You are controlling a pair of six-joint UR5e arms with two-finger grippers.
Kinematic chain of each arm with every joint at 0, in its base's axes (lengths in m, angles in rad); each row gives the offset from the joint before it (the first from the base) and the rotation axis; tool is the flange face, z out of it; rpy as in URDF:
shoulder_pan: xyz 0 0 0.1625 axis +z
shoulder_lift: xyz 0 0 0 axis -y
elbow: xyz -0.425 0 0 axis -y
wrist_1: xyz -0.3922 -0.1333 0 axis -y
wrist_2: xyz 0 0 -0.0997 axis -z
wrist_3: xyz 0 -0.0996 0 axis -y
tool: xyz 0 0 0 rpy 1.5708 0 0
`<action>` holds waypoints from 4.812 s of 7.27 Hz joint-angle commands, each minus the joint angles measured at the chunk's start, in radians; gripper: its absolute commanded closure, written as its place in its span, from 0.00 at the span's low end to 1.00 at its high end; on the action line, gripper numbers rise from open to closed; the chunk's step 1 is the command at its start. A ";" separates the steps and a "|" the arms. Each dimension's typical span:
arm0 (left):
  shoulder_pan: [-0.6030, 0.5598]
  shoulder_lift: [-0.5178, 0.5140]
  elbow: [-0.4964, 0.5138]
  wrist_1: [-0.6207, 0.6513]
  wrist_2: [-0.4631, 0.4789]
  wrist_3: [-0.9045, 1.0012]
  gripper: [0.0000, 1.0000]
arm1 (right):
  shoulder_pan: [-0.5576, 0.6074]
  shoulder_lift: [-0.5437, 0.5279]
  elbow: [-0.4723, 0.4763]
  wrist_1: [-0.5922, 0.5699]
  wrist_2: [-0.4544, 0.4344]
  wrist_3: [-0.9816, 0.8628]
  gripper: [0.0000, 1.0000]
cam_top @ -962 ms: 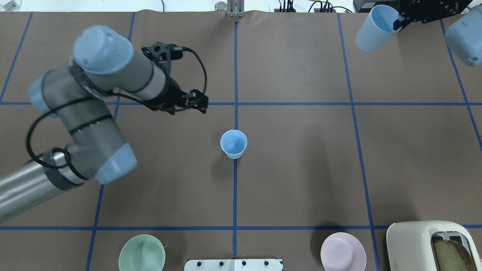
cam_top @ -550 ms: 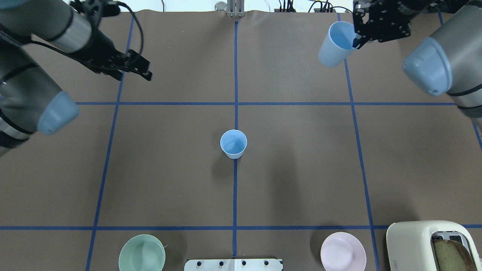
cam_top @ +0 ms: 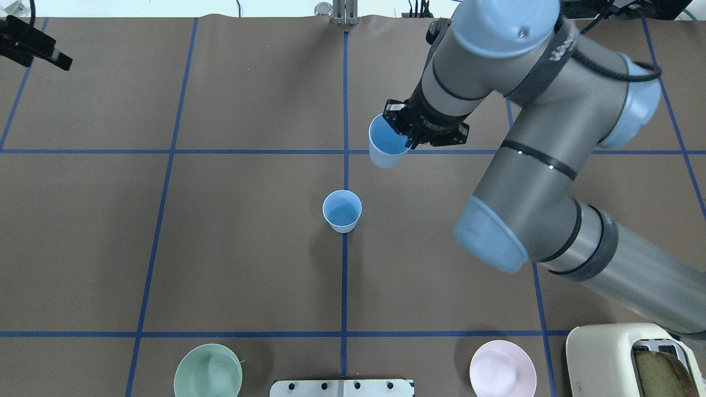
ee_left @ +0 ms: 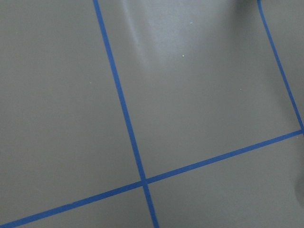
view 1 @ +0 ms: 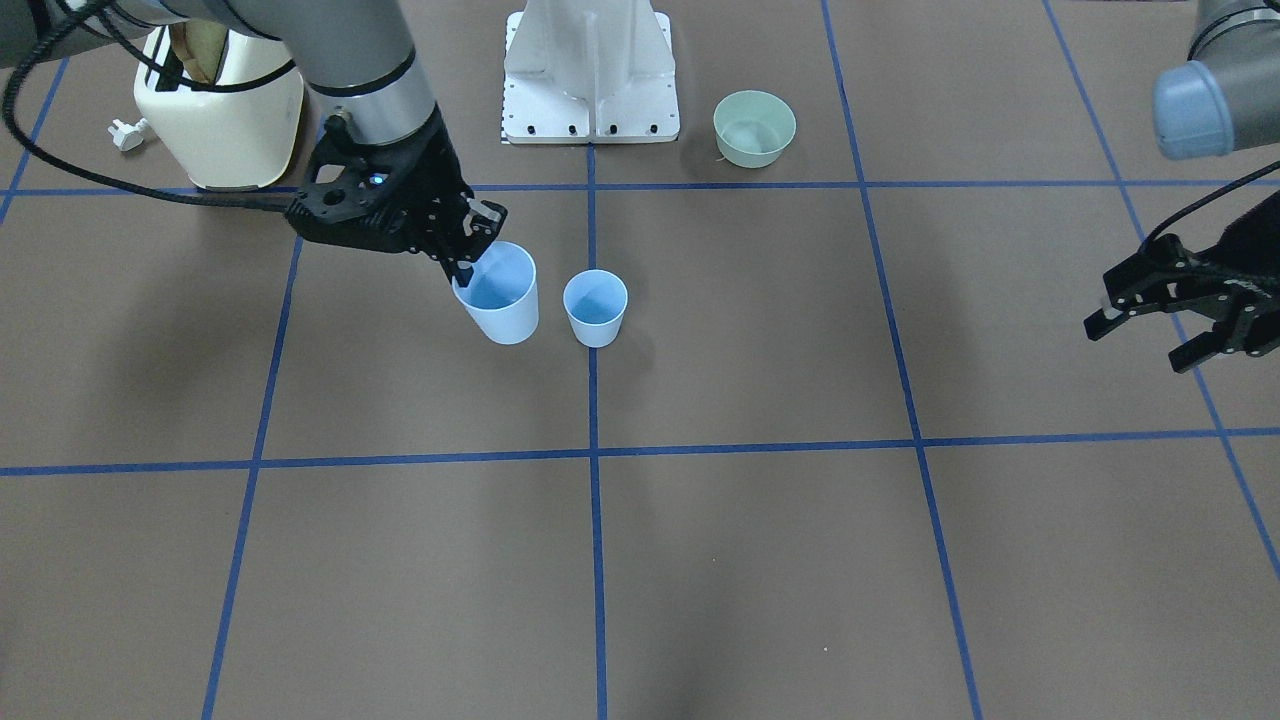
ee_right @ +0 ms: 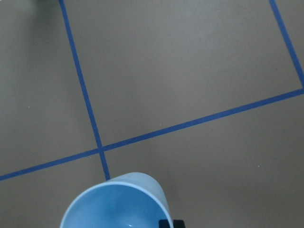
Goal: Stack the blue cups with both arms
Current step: 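Move the held light-blue cup with the right gripper above the center cup, then lower the cup into the center cup and open the right gripper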
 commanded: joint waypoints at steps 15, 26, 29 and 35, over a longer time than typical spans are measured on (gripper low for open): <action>-0.036 0.073 -0.005 -0.018 -0.010 0.046 0.02 | -0.235 0.041 -0.060 0.000 -0.240 0.111 1.00; -0.033 0.079 -0.004 -0.018 -0.010 0.054 0.02 | -0.215 0.072 -0.117 0.049 -0.236 0.117 1.00; -0.033 0.079 -0.005 -0.018 -0.010 0.052 0.02 | -0.215 0.067 -0.115 0.049 -0.237 0.105 1.00; -0.032 0.079 -0.002 -0.018 -0.010 0.052 0.02 | -0.215 0.063 -0.111 0.051 -0.236 0.020 0.70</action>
